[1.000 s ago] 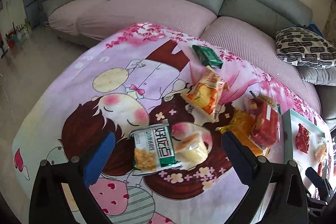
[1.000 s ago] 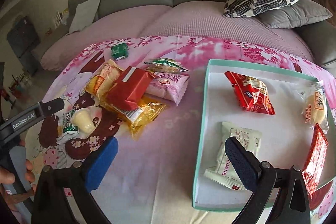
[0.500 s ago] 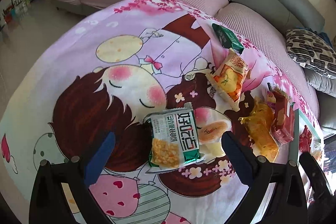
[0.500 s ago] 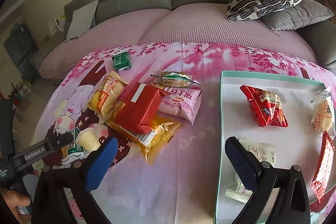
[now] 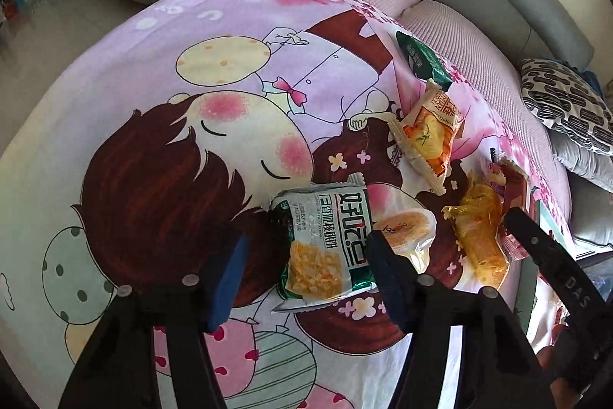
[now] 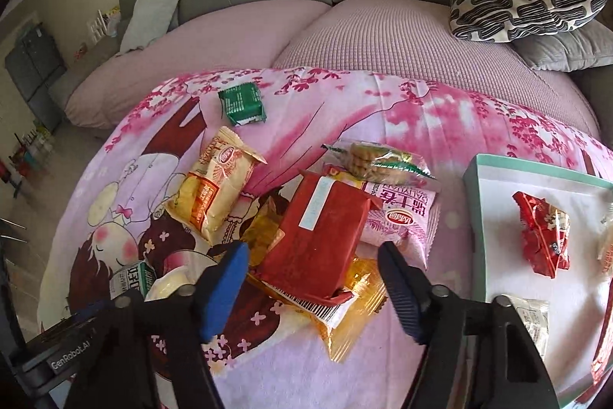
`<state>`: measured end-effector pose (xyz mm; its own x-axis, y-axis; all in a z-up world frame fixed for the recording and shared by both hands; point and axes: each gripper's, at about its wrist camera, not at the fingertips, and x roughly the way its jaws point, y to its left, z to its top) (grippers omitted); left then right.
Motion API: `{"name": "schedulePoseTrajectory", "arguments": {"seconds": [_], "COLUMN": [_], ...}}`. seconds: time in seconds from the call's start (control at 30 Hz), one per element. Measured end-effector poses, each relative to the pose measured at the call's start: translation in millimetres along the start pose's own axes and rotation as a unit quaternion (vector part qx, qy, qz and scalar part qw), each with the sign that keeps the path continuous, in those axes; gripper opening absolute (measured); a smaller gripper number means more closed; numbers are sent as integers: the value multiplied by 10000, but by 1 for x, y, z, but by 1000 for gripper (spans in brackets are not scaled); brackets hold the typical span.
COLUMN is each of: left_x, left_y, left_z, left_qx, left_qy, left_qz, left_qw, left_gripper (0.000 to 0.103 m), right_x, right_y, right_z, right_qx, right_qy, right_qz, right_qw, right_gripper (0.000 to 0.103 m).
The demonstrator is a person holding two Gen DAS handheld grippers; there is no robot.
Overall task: Organize snacks
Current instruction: 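Grasp the green biscuit pack with the left tool while the right grasps the red square packet, then carry the biscuit pack with the left tool while the right carries the red square packet to the tray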
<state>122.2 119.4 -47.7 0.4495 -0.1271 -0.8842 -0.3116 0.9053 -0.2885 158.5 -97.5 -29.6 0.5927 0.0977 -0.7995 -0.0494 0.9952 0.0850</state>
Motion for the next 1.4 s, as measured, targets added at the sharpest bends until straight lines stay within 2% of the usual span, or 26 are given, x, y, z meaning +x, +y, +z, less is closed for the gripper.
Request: {"name": "schedulePoseTrajectory", "arguments": {"seconds": [0.1,0.33,0.6,0.9,1.13,1.4], "left_x": [1,9,9,1,-12,-29], "left_y": [-2,-8,-13,-15,-17,-39], "left_z": [-1,-1,-1,-1,0,-2], "left_qx": [33,162,301,405,400,671], "left_qy": [24,111,4,-136,-349,-641], "left_qz": [-76,-64,22,-35,-8,-70], "left_qw": [10000,9998,9995,9991,9986,9957], "left_gripper": [57,56,49,48,48,48], "right_x": [2,-4,-18,-42,-65,-76], "right_y": [0,-8,-19,-29,-38,-58], "right_z": [-1,-7,-20,-37,-45,-50], "right_qx": [19,128,234,316,363,563], "right_qy": [43,62,95,62,-74,-125], "right_qz": [-8,16,66,133,167,159], "right_qw": [10000,9999,9997,9994,9992,9982], "right_gripper": [51,48,47,47,47,47]}}
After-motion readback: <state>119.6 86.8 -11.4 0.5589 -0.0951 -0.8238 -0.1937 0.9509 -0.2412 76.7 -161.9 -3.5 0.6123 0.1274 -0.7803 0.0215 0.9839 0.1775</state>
